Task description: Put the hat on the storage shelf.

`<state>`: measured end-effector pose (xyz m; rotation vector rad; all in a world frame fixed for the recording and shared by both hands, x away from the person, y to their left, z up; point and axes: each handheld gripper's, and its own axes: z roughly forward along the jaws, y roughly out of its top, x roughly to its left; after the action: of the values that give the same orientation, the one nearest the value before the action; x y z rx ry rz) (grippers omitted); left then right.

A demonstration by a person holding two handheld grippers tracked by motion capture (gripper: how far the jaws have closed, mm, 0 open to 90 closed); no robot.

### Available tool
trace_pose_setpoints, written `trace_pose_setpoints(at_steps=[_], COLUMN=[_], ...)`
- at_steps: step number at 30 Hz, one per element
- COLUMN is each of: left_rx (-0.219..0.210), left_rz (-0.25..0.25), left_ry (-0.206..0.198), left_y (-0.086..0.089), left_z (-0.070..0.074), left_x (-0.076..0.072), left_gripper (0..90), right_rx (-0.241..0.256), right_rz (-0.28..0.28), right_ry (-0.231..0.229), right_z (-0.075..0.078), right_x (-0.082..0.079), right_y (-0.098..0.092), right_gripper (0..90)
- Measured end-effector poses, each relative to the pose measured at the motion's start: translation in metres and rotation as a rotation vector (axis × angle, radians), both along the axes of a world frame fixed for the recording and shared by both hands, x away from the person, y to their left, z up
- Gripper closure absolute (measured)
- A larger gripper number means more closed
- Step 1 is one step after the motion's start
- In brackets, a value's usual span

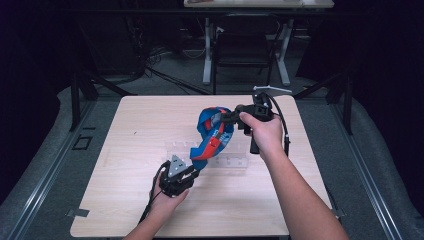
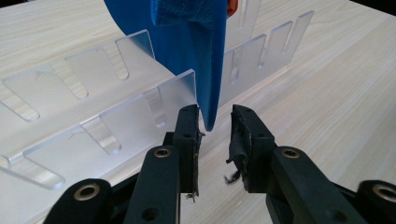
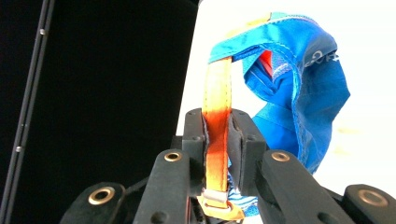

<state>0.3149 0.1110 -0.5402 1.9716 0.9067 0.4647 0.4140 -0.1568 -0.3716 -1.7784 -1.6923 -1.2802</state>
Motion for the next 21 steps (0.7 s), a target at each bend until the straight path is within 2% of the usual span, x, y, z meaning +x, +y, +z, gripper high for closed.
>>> trace_pose_setpoints(at_steps=[6,10,14,16,21], left_rx=[-0.019,-0.035,-0.036,-0.035,-0.039], left_rz=[0.003,0.022,0.034,0.042,0.070], left_ry=[0.030,0.050,0.056,0.072,0.085], left_y=[0.008,0.017,0.028,0.034,0.049], left_z=[0.003,0.004,0.005,0.005,0.004], left_x=[-0.002,-0.003,-0.006,-0.007,-0.008], left_gripper=[63.0,59.3,55.4,53.1,51.6], right_rx=[-0.021,-0.039,-0.034,-0.048,-0.084], right_rz=[0.007,0.012,0.002,-0.001,-0.008], right_ry=[0.001,0.003,-0.012,-0.018,-0.042], right_z=[-0.002,-0.003,-0.002,-0.001,0.002], right_x=[-0.001,-0.001,-0.004,-0.006,-0.011], right_y=[-0.002,-0.005,-0.010,-0.013,-0.022], right_gripper=[77.3,73.2,67.7,66.0,62.9])
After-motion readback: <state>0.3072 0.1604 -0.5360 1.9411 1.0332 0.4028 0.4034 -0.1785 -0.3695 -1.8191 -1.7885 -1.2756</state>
